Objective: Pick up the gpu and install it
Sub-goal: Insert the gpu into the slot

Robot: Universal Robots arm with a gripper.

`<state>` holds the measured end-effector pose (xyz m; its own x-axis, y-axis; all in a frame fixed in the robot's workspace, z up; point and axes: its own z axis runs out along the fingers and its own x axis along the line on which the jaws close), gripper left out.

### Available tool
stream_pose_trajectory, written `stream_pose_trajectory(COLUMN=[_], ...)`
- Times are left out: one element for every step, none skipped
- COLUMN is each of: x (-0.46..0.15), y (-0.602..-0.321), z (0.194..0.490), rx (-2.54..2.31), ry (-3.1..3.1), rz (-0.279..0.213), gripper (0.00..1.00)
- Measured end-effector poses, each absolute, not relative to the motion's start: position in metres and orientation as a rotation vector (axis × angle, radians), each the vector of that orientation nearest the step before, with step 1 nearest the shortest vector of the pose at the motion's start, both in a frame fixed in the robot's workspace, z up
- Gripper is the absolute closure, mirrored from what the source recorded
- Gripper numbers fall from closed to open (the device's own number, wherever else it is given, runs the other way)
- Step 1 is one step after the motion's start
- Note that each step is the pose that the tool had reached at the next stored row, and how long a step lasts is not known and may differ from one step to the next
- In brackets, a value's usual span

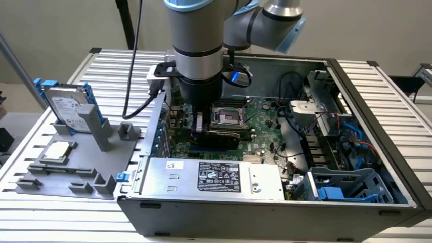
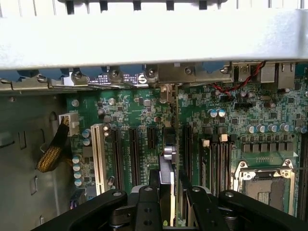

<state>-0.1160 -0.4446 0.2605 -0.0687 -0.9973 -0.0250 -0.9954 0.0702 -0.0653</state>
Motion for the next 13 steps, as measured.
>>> stream_pose_trajectory(x=[-0.116, -0.1161, -0.1161, -0.1161, -0.1161, -0.1161, -0.1161, -0.1161, -0.1162, -0.1165, -0.1167, -0.1169, -0.117], y=[-0.4446, -0.4447, -0.4447, -0.4446, -0.4446, -0.4446, -0.4446, -0.4446, -0.4446, -0.4446, -0.4447, -0.4447, -0.4447], z=[0.2605, 0.2605, 0.2604, 0.2603, 0.2602, 0.2601, 0.2599, 0.2596, 0.2591, 0.2586, 0.258, 0.2574, 0.2568], rx=[-2.101, -2.103, -2.104, -2.104, -2.105, -2.104, -2.104, -2.104, -2.103, -2.103, -2.103, -2.103, -2.104], ry=[2.249, 2.247, 2.245, 2.244, 2.242, 2.241, 2.239, 2.238, 2.238, 2.237, 2.237, 2.237, 2.237], rz=[-0.048, -0.05, -0.052, -0.053, -0.055, -0.057, -0.06, -0.062, -0.064, -0.065, -0.066, -0.068, -0.069], gripper=[0.74, 0.74, 0.74, 0.74, 0.74, 0.74, 0.74, 0.74, 0.74, 0.74, 0.74, 0.74, 0.74])
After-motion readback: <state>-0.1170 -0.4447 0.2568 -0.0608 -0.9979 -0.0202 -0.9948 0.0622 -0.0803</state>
